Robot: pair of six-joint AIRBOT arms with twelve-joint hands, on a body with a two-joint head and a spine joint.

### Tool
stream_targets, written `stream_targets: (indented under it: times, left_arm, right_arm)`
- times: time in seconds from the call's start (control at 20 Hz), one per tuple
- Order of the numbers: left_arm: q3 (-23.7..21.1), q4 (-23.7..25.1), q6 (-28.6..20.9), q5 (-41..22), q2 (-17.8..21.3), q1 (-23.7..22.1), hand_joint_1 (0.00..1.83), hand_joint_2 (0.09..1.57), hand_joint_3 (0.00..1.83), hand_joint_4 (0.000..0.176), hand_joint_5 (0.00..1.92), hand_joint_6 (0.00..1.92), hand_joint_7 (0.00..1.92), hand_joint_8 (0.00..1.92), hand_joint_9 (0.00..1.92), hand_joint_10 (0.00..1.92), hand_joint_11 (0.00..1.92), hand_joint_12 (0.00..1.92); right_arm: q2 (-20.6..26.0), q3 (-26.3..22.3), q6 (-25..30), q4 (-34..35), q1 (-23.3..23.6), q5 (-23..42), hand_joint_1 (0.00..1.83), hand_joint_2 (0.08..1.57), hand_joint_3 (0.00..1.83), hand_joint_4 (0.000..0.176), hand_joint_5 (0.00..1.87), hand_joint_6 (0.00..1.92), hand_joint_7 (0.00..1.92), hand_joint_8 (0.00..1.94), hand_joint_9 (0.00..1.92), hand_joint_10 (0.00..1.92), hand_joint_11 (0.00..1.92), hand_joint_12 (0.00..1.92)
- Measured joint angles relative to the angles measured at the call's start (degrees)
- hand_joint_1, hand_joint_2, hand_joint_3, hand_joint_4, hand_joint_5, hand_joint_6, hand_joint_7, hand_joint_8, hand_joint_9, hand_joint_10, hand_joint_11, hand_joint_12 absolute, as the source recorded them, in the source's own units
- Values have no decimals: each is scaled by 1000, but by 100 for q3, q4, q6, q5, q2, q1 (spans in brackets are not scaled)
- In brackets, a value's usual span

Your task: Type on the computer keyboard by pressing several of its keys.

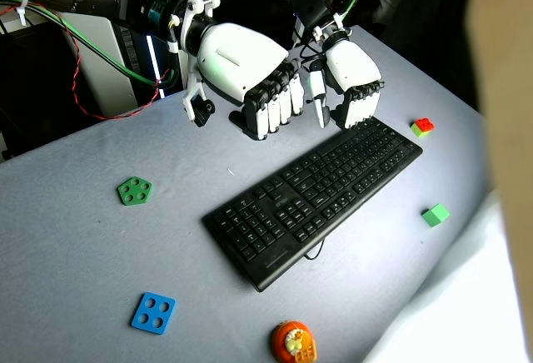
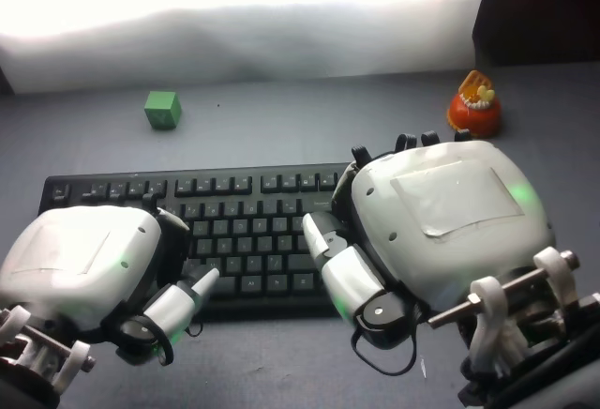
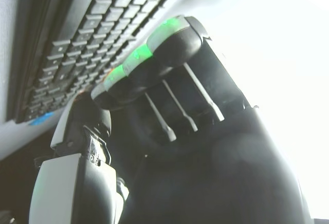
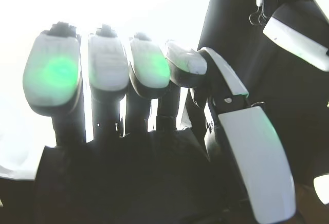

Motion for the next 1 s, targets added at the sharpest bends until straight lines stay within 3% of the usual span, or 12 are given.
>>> stream_targets:
  times: [0.05,0.1,0.2,0.35,0.5,0.7,1.0]
  left_arm:
    - [4,-9,7,0,0,0,209,1182,212,32,129,196,232,80,163,228,0,851]
    - [4,-57,4,17,0,2,194,1285,18,38,175,31,249,0,221,47,0,777]
    - [31,22,-15,-20,0,15,190,1291,6,32,195,20,259,4,235,29,0,772]
    - [57,2,-74,-87,-2,66,212,1283,0,35,203,15,267,3,254,23,0,816]
    - [146,42,-229,-306,-162,313,208,1296,4,25,230,16,277,3,255,14,0,784]
    - [249,59,-313,-708,-507,570,205,1295,1,23,242,13,278,5,260,11,0,814]
    - [610,476,-444,-992,-951,752,189,1300,5,25,254,8,285,3,257,7,0,810]
  right_arm:
    - [-24,22,7,7,0,2,130,1145,148,0,412,360,530,162,414,516,15,1490]
    - [-61,92,24,-15,-42,15,104,1228,2,0,515,132,595,5,462,385,0,1522]
    - [-144,236,50,4,-76,15,112,1224,0,0,541,70,601,1,483,326,0,1502]
    - [-234,400,153,20,-83,15,104,1224,1,0,548,57,611,1,504,318,0,1548]
    - [-546,651,415,149,-81,-13,102,1229,2,0,548,53,598,0,515,323,0,1548]
    - [-990,1202,844,522,-81,-205,82,1232,2,0,555,50,582,0,526,325,0,1539]
    - [-1832,2155,1193,439,-236,-332,51,1230,1,0,530,32,589,5,540,323,12,1547]
